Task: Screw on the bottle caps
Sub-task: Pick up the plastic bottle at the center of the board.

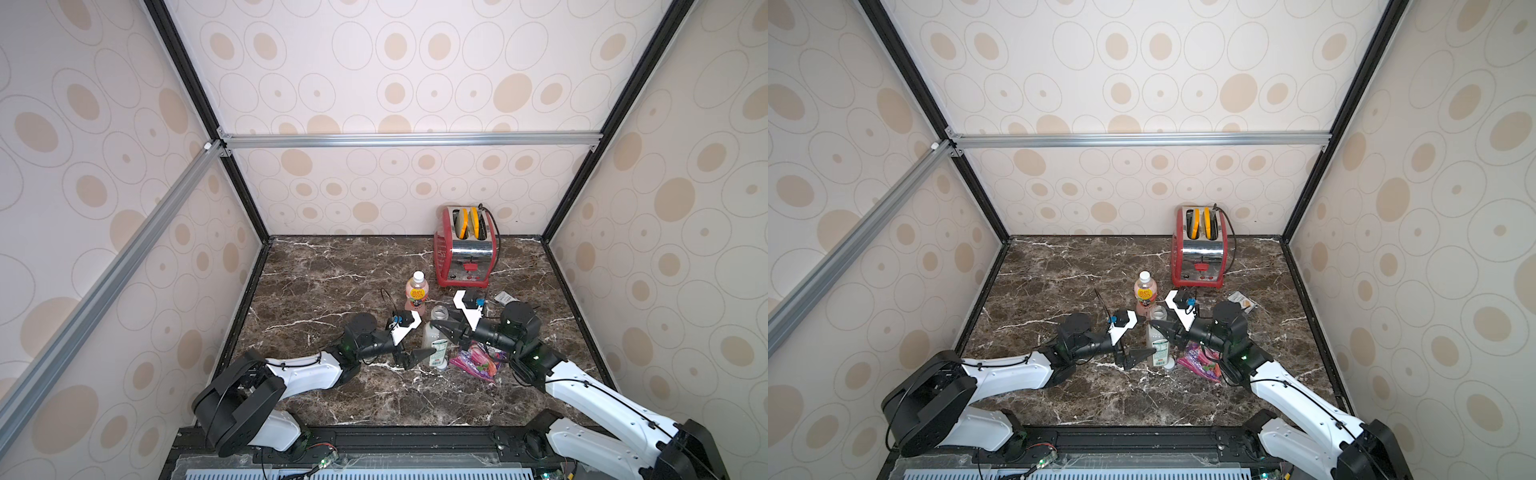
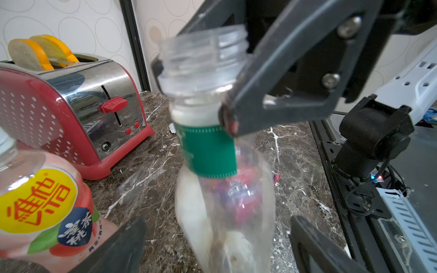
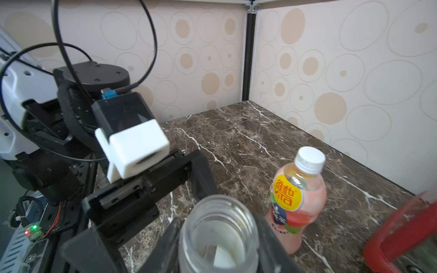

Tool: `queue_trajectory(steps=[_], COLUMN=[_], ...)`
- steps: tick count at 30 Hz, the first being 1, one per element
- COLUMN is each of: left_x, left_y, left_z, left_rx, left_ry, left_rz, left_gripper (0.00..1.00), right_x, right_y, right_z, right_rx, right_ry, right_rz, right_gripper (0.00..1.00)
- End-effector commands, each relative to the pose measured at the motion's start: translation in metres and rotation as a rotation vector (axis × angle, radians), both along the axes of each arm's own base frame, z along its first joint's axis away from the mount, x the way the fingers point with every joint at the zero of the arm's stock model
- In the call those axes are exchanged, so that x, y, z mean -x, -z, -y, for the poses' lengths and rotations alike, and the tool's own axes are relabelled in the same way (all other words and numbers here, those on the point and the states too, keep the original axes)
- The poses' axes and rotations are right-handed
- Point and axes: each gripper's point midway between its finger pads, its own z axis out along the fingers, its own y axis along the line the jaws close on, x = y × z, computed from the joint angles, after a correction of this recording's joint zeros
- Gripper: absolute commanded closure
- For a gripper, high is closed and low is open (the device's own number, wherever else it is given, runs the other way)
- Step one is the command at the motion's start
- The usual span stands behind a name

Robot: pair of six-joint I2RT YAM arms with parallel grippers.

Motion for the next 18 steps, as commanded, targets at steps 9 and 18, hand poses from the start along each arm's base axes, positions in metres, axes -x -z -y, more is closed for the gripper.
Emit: queue_trajectory(steps=[9,18], left_x=[-0.001,0.009], left_y=[-0.029,-0.037], left_z=[0.0,-0.007], left_rx=[0.18,0.241], left_ry=[-0.02,-0.006], left_rz=[0.099,0.145], left_gripper=[0.18,0.29], right_x=[0.008,0.009], right_y=[-0.033,-0.036], right_z=[-0.014,-0.011], right_rx=[-0.106,-0.13], right_ry=[0.019,0.033], right_rz=[0.119,0.111], right_gripper=[0.79,0.78])
